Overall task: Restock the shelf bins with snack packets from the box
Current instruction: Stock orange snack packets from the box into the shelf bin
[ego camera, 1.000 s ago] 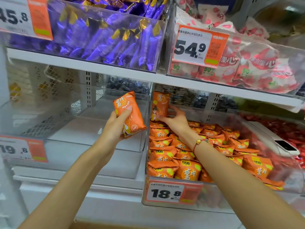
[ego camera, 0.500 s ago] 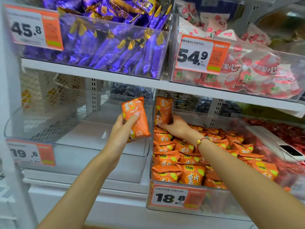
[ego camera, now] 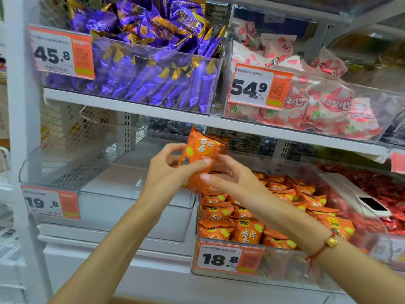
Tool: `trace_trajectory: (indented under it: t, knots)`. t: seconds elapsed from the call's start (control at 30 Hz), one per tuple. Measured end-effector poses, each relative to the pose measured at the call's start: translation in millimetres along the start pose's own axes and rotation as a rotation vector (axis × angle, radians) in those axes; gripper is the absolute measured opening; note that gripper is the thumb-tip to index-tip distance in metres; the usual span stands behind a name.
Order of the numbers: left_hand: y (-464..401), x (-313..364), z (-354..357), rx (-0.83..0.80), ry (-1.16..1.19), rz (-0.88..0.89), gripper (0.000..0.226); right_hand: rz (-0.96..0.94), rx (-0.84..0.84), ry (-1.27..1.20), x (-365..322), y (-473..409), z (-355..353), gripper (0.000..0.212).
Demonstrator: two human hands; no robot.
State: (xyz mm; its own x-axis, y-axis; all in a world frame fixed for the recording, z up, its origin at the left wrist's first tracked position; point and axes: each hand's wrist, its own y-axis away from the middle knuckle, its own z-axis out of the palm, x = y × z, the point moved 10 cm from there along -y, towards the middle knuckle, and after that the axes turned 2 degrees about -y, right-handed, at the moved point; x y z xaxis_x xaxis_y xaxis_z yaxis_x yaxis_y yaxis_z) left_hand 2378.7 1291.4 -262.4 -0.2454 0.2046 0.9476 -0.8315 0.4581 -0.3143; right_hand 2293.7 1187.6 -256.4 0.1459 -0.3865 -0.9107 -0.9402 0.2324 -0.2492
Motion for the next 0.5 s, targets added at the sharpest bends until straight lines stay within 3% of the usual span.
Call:
trace_trajectory:
  t: [0.17,0.3,0.4,0.5]
  knots:
    - [4.1,18.2,12.2,-0.003,0.011,0.075,0.043,-0.078,0.151,-0.083,-5.6,6.9,-13.4,0.043]
    - [4.2,16.1,37.3,-0.087,-0.021,0.125,0.039,-0.063,0.189,-0.165,2.8,17.5,-27.5,0.055]
    - [-2.8,4.3,39.5,-0.074,-0.223,0.228,0.047,-0.033,0.271,-0.096,17.8,23.2,-48.2,0.047]
    - [-9.7,-14.6,37.4,-0.100,-0.585,0.248,0.048,0.094,0.381,-0.108,50.6,13.8,-87.0,0.032]
